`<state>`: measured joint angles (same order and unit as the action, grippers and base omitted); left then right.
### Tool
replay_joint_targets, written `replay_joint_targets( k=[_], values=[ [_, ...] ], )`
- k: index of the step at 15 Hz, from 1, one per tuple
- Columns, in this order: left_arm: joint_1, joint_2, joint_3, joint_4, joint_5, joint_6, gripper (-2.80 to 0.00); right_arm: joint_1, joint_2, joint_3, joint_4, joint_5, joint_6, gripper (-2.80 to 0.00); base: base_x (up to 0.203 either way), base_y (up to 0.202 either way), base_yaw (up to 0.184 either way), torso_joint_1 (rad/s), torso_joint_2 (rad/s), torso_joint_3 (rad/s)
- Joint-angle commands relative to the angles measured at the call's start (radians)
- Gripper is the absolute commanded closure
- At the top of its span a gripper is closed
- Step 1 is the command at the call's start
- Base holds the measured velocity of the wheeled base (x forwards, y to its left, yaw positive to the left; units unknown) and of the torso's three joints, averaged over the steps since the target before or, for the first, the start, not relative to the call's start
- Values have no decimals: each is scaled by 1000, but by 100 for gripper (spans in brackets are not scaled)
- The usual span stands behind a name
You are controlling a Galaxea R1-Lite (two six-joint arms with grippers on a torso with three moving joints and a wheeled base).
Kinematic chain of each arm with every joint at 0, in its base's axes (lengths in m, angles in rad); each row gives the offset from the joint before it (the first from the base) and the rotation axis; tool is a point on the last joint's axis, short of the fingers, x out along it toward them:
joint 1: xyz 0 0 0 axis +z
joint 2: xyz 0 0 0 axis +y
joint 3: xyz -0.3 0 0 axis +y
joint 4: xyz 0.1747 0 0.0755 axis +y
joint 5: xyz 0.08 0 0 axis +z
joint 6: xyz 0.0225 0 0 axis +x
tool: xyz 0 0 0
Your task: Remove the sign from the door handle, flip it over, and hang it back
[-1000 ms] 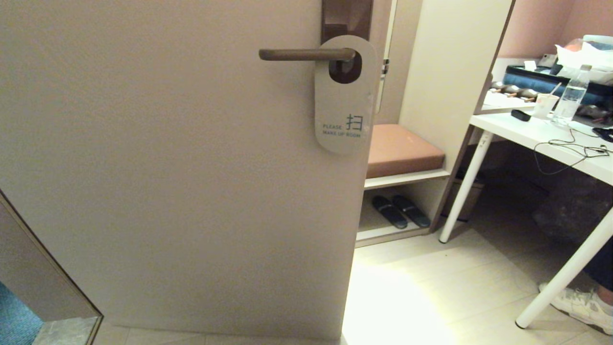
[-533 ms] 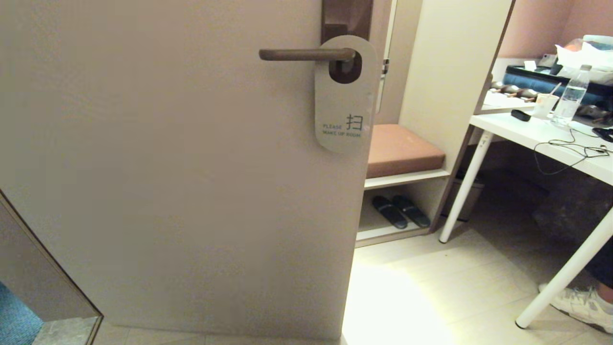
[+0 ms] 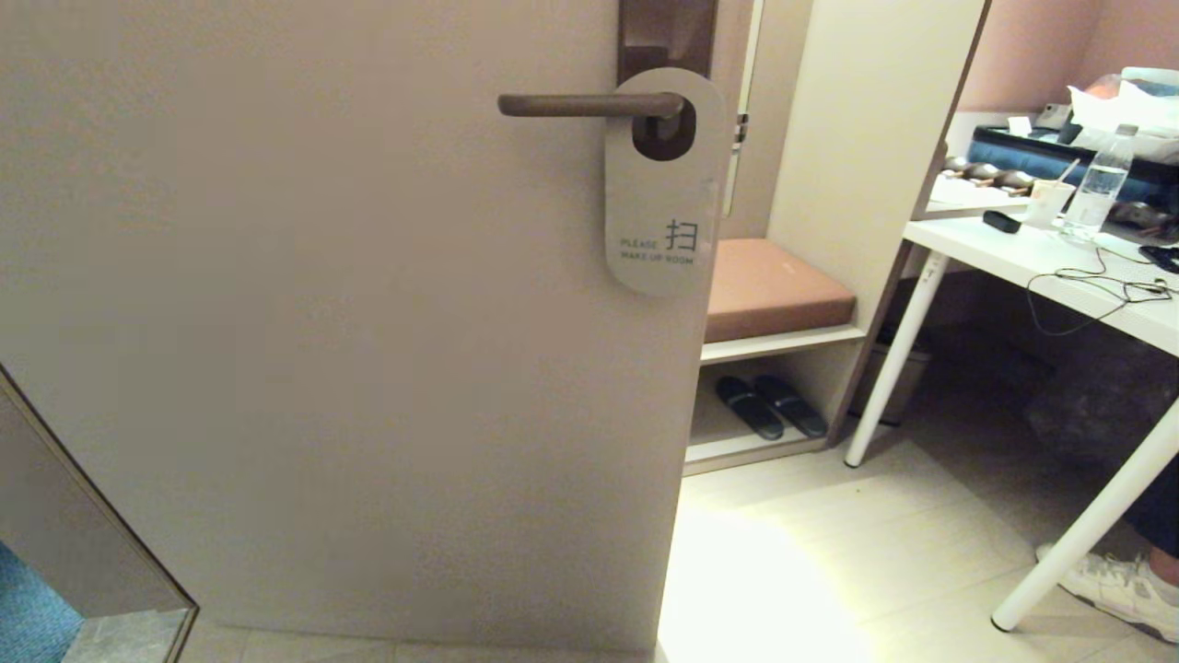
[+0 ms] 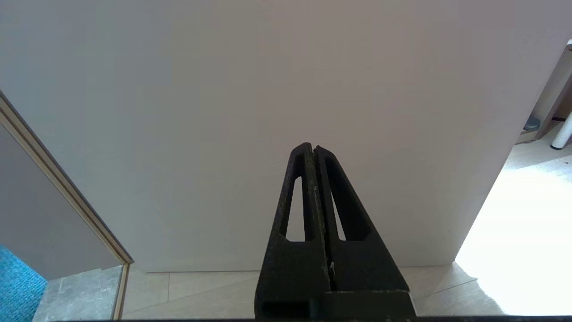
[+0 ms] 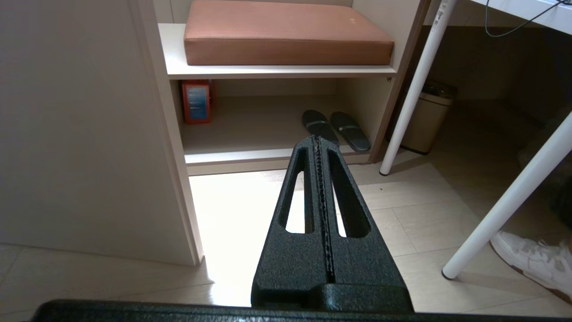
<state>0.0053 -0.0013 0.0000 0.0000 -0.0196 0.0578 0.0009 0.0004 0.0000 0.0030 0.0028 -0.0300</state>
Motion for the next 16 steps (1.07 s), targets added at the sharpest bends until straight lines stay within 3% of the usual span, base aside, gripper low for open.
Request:
replay_joint_targets(
  k=[1,16],
  values=[
    [1,1,0,0,0,1,0,1,0,0,0,0,-1,0,0,0,0,0,0,0],
    [1,1,0,0,0,1,0,1,0,0,0,0,-1,0,0,0,0,0,0,0]
  ],
)
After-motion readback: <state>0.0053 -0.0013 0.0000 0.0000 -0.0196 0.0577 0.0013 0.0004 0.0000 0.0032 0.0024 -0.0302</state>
